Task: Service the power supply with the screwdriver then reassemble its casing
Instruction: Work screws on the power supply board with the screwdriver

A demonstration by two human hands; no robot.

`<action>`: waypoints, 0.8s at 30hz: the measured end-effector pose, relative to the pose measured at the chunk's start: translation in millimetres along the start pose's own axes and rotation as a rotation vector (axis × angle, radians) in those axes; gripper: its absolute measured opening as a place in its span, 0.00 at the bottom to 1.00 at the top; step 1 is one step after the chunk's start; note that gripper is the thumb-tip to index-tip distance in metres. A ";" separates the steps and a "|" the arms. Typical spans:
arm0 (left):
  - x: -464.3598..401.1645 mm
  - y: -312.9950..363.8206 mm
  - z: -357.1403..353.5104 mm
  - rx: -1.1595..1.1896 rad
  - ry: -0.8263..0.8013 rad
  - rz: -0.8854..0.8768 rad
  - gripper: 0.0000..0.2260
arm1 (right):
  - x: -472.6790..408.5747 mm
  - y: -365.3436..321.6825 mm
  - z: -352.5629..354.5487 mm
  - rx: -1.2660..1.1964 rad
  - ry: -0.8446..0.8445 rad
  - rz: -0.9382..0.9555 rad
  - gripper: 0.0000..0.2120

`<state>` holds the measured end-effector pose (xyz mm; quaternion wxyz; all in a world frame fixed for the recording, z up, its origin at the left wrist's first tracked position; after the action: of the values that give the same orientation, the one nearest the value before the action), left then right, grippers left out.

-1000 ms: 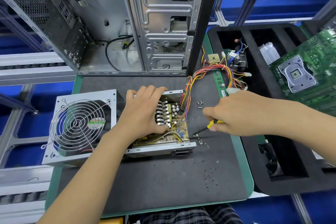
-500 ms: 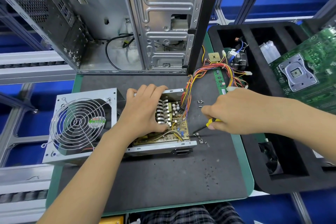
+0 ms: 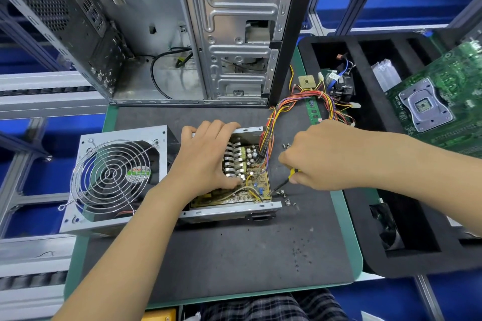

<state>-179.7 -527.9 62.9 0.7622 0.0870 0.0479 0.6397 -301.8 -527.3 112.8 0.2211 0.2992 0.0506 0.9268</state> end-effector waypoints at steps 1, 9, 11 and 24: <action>-0.1 0.1 -0.1 0.001 0.000 0.001 0.44 | 1.0 1.1 1.2 -0.004 0.004 -0.002 0.13; -0.1 0.4 0.3 0.005 0.001 0.004 0.44 | 3.6 4.9 -1.5 -0.020 0.000 -0.009 0.11; -0.2 0.2 0.2 0.003 0.001 0.004 0.44 | 2.4 4.0 -1.6 -0.019 0.014 -0.008 0.11; 0.0 0.3 0.1 -0.006 0.010 0.004 0.44 | -3.4 -0.1 2.1 0.021 0.045 -0.008 0.15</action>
<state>-179.9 -527.9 63.1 0.7610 0.0817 0.0495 0.6416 -298.1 -528.8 112.7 0.2206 0.2805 0.0664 0.9318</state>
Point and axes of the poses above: each hand's wrist, its own x-axis away from the middle knuckle, its own z-axis out of the back of the hand, y = z × x, the point moved 9 cm from there along -x, towards the middle knuckle, and after that the axes turned 1 degree about x, right-handed, at the moved point
